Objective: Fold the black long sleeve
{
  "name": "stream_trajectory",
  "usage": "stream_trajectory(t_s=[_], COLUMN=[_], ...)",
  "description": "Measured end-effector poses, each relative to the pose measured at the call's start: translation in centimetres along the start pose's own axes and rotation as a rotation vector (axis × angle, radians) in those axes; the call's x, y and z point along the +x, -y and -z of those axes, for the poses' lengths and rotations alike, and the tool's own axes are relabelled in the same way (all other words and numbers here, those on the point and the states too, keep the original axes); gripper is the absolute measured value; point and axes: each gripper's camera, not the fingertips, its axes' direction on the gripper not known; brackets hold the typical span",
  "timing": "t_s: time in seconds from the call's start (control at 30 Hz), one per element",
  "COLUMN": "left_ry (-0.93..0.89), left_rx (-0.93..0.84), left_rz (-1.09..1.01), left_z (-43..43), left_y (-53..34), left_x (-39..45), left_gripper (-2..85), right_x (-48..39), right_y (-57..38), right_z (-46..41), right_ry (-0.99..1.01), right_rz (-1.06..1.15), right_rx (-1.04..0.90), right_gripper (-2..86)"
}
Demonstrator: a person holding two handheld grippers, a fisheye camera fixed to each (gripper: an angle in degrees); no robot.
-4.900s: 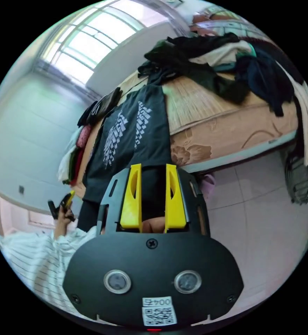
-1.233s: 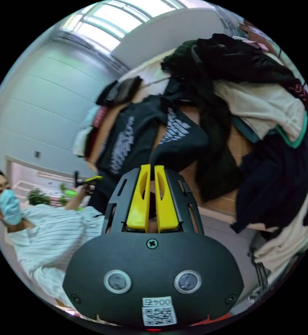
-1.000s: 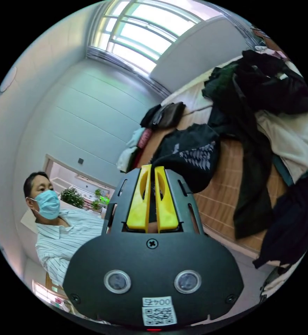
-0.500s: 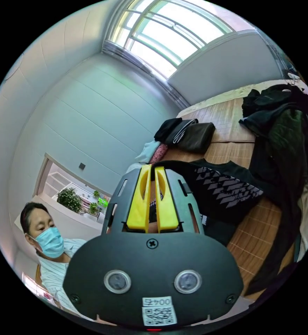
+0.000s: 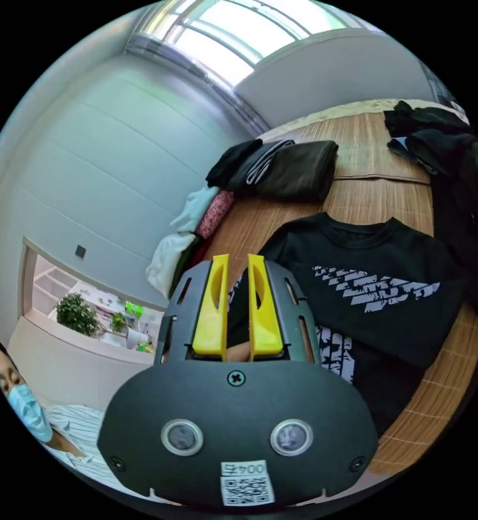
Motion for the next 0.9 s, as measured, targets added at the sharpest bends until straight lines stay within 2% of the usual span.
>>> stream_trajectory(t_s=[0.17,0.27,0.33,0.43,0.5,0.6,0.67,0.73,0.8,0.9], left_ry=[-0.016,-0.001,0.04,0.067,0.104,0.287,0.402,0.508,0.577,0.665], left_rx=[0.0,-0.002,0.008,0.085,0.136,0.169,0.167,0.176,0.192,0.199], left_rz=[0.001,-0.014,-0.047,-0.105,-0.145,-0.234,-0.276,-0.31,-0.308,-0.237], left_z=[-1.0,-1.7,-2.0,-1.9,-2.1,-3.7,-5.3,-7.6,-9.5,-12.9], left_y=[0.0,-0.2,-0.1,0.9,2.4,6.2,8.8,11.9,13.7,15.2], left_x=[0.3,1.2,2.5,5.0,6.6,9.6,11.0,12.2,12.5,11.7], left_gripper=[0.3,0.5,0.7,1.3,1.7,2.1,2.3,2.4,2.4,2.3], right_x=[5.2,9.7,12.6,14.8,14.6,14.0,13.0,11.0,10.2,11.2], right_y=[-7.8,-16.2,-22.4,-27.4,-28.9,-29.7,-29.2,-27.6,-26.0,-22.6], right_z=[3.4,3.4,2.8,1.6,0.9,0.1,-0.3,-0.5,-0.8,-2.2], right_ry=[0.039,-0.098,-0.262,-0.352,-0.372,-0.346,-0.398,-0.511,-0.587,-0.58], right_rz=[-0.178,-0.357,-0.478,-0.552,-0.489,-0.489,-0.495,-0.403,-0.329,-0.282], right_rx=[0.14,0.18,0.204,0.22,0.249,0.288,0.286,0.325,0.342,0.259], right_gripper=[3.9,0.9,-0.2,-0.5,-0.5,-0.2,0.5,3.1,4.9,7.4])
